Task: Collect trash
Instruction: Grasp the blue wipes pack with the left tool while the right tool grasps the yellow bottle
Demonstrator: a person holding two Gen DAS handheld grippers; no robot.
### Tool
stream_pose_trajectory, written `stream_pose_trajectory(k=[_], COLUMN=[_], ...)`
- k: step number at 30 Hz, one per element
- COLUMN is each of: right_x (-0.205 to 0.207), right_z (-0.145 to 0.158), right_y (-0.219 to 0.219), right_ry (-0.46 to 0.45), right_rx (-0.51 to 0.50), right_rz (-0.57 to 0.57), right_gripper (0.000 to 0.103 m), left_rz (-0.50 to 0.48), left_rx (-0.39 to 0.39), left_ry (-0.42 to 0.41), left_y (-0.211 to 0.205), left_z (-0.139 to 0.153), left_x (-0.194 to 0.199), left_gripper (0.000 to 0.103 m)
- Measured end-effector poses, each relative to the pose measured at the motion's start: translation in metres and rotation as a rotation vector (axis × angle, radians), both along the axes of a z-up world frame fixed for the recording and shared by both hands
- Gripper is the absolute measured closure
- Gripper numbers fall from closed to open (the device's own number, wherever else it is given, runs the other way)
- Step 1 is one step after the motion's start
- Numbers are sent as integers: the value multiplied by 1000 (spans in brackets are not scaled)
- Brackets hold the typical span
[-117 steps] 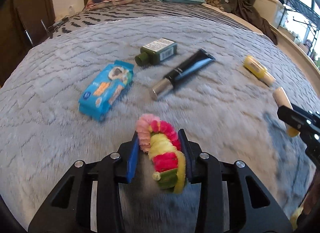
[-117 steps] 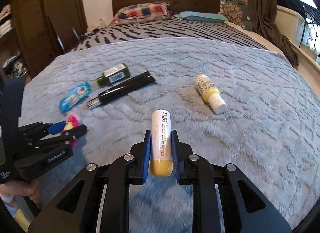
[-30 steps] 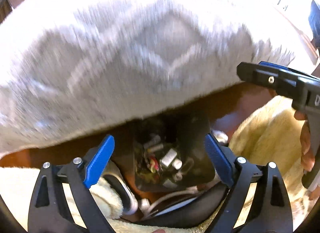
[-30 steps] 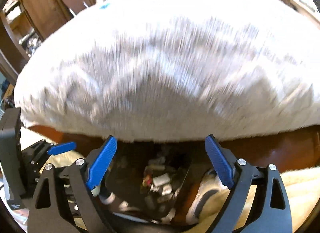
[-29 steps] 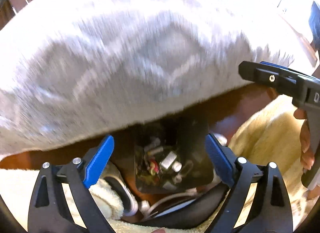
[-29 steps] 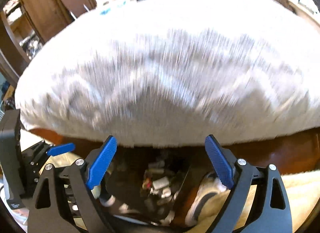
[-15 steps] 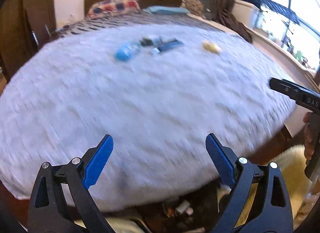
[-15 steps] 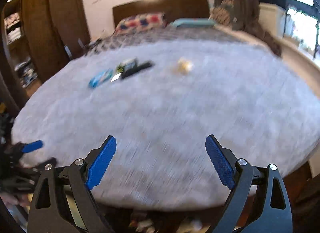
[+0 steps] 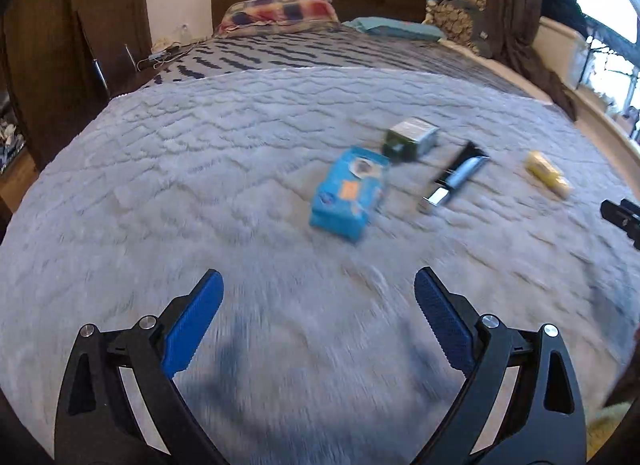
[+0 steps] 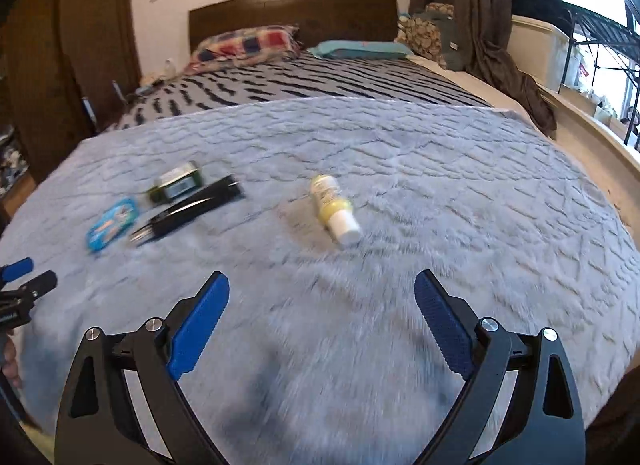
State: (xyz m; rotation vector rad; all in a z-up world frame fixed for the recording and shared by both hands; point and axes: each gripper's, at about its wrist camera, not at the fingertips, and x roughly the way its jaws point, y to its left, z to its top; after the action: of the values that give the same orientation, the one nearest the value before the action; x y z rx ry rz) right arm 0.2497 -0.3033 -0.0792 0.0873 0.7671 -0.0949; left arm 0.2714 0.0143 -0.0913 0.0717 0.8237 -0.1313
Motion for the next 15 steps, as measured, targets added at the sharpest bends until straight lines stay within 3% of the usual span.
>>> stream_pose_trajectory(k=[7, 15], right_x=[60, 95], right_z=[-33, -44], right_y=[-10, -12], right_ry=[92, 146], right_rx=[25, 52], right_rz=[-22, -16], right_gripper=[9, 9], left_rz=[-33, -39], left_rx=[49, 70], left_ry=[27, 82], left_y=[-19, -34], left_z=[-17, -34], left_x=[60, 104], left_gripper=[12, 13])
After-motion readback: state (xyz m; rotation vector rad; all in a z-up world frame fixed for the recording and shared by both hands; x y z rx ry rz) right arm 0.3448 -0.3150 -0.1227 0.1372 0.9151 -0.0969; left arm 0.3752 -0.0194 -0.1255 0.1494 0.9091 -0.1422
